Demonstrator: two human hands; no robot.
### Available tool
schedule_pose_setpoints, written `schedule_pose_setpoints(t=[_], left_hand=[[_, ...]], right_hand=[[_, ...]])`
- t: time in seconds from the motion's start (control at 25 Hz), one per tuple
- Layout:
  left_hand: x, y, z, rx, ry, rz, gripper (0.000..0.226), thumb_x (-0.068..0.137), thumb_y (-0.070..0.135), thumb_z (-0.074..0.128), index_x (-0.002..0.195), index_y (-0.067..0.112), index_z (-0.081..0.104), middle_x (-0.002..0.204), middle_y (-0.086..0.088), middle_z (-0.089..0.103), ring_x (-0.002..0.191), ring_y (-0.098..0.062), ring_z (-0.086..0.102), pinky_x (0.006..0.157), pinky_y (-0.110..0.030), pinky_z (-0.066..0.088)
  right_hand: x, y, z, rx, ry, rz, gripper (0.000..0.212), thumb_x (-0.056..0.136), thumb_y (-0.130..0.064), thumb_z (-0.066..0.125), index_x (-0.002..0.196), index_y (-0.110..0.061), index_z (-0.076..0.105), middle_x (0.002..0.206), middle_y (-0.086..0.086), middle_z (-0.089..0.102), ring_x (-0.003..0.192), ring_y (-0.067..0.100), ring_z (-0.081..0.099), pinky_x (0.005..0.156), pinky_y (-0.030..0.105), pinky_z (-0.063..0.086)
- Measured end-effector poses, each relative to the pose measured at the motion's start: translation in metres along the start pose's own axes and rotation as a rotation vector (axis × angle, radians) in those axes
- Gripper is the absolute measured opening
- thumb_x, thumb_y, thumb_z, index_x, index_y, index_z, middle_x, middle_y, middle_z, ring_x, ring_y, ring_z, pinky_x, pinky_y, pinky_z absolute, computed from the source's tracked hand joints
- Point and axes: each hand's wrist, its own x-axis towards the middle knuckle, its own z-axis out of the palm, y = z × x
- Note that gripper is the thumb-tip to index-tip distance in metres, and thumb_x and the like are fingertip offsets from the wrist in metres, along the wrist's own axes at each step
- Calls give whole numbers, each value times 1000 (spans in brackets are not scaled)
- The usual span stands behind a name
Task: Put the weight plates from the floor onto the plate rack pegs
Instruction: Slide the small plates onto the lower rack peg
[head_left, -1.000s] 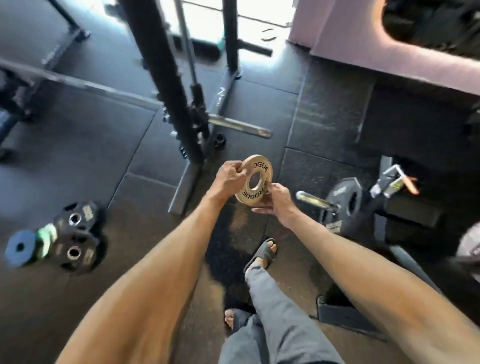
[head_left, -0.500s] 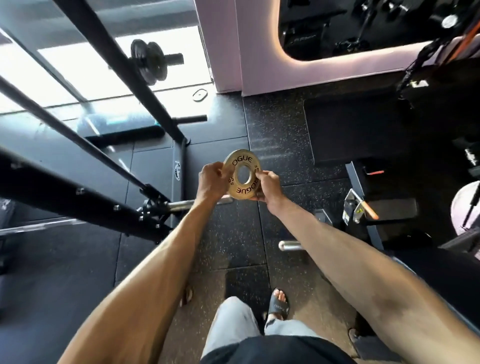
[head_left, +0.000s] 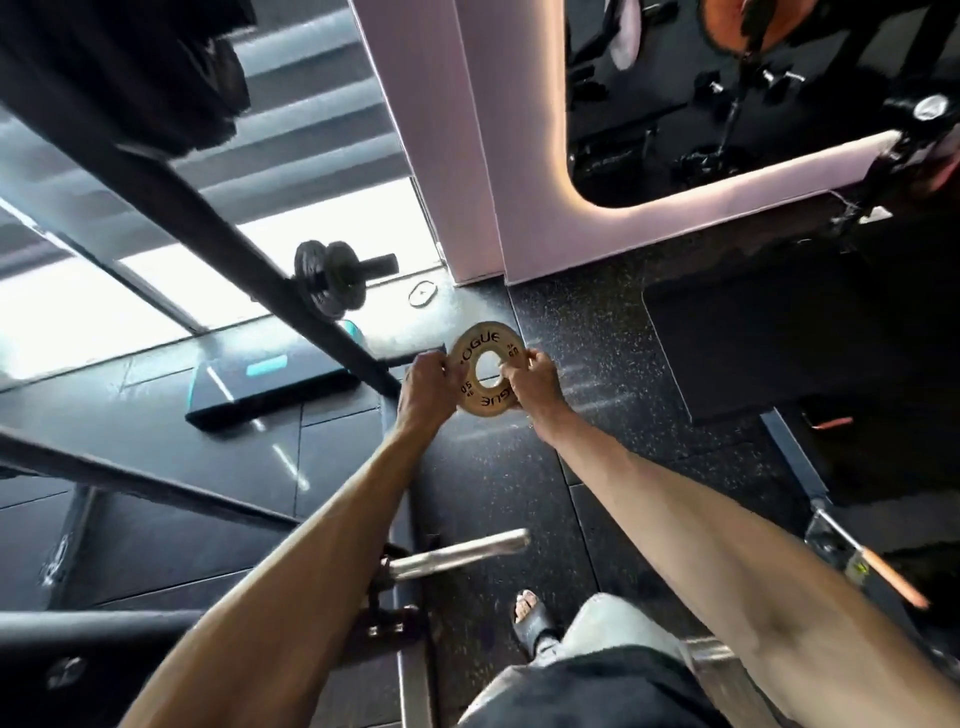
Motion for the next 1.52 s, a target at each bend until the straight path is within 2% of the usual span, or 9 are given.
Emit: schedule_pose_setpoints(t=[0.36,0.52,0.72,0.92,1.04,1.16,1.28,1.44,1.52], left_hand=[[141,-17,-17,45,-10,-26,26,95,23,61,82,2,68,81,-14,74,69,-24,71,64,-42,60],[215,-21,-19,36,37,-183,22,93,17,59,93,-2,72,86,-14,73,75,-22,68,70,-37,58],[297,-30,-18,15,43,-344,25,93,24,63,97,1,71,86,-16,74,72,-31,72,68,-49,61],[349,-32,-18,-59,56,-521,22,98,18,59,105,-3,64,84,-20,73,53,-24,72,51,-34,60],[374,-42,-15,-46,126,-592,24,96,19,63,106,-3,66,90,-21,74,60,-26,73,57,-39,62],[394,-56,-10,-3,182,-621,27,93,24,67,107,0,69,95,-18,74,74,-29,74,68,-44,63],[406,-60,-5,-28,221,-650,26,92,26,69,104,3,70,95,-16,75,76,-29,74,71,-44,62],[411,-64,2,23,268,-656,26,91,24,70,100,1,71,95,-12,75,78,-26,73,70,-33,60],[410,-66,5,13,293,-615,24,90,25,70,97,2,71,90,-13,75,74,-25,74,66,-37,62]], right_hand=[[124,-49,66,-285,-11,-105,42,92,-10,62,131,-3,48,124,16,64,114,32,62,90,33,49],[205,-76,106,-250,-115,-21,37,93,-10,52,129,-8,45,121,19,64,110,37,61,91,40,51],[303,-112,148,-221,-255,75,31,93,-15,46,124,-9,46,118,19,64,107,36,62,94,46,51],[374,-126,191,-230,-452,162,30,88,-10,44,117,-15,44,109,16,62,92,28,61,85,48,57],[400,-131,211,-221,-545,205,33,90,-8,42,122,-13,40,105,14,58,85,24,58,78,42,53],[419,-129,231,-268,-603,219,38,86,-8,42,123,-13,37,101,11,59,97,29,61,90,49,55],[434,-128,248,-293,-620,239,36,87,-8,42,123,-14,35,96,8,58,99,29,61,91,51,54],[445,-116,269,-338,-653,277,32,96,-21,44,126,-10,35,114,17,59,109,34,60,95,54,52],[445,-109,278,-348,-678,322,45,100,-41,43,129,-8,35,123,20,57,113,34,58,99,54,50]])
